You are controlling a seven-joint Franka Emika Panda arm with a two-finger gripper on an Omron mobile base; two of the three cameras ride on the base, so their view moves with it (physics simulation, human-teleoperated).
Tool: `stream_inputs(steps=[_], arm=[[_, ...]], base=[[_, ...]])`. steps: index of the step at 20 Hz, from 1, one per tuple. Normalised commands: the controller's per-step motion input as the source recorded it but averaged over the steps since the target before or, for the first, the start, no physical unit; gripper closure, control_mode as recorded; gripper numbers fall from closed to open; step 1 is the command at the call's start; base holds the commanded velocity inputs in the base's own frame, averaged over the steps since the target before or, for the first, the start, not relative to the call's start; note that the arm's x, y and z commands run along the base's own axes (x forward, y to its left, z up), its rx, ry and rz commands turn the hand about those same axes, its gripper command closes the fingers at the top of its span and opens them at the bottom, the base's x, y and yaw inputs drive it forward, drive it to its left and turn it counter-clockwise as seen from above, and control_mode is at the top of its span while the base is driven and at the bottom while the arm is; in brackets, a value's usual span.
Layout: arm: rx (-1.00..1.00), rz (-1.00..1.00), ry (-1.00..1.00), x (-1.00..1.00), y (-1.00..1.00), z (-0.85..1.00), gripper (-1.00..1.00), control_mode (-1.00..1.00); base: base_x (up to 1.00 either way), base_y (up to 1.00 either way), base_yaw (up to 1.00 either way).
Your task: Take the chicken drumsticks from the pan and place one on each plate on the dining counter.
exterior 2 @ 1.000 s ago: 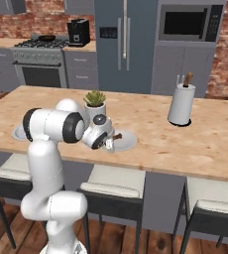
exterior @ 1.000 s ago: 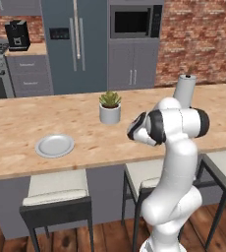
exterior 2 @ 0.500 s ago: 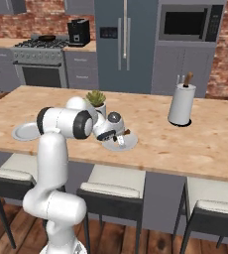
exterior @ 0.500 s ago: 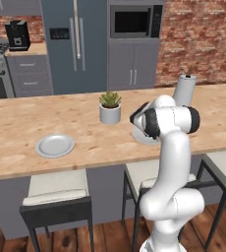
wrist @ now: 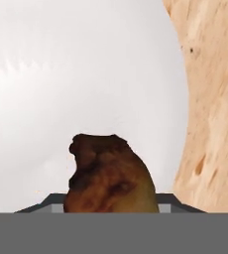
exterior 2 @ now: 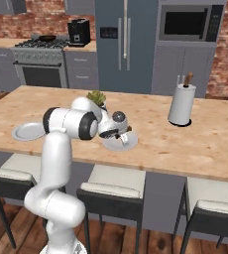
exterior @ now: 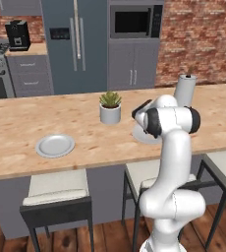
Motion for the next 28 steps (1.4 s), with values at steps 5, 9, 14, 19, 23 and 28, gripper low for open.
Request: stream_inputs(steps=[5, 9, 14, 19, 23, 28], arm=[[-0.01, 0.13, -0.17, -0.27, -0.06, 0.0, -1.0, -1.0], [-0.01, 0.16, -0.11, -0.01, -0.04, 0.04, -1.0, -1.0], [0.0, 0.28, -0.15, -0.48, -0.45, 0.17, -1.0, -1.0], [0.0, 0.32, -0.31, -1.0, -0.53, 0.77, -1.0, -1.0], [0.0, 0.38, -0.16, -0.96, -0.09, 1.0, -1.0, -1.0], [-0.07, 0.45, 0.01, -0.99, 0.21, 0.8, -1.0, -1.0]], base=[[0.0, 0.0, 0.0], [0.0, 0.0, 0.0], [0.0, 0.0, 0.0], [0.0, 0.0, 0.0], [0.0, 0.0, 0.0], [0.0, 0.0, 0.0]])
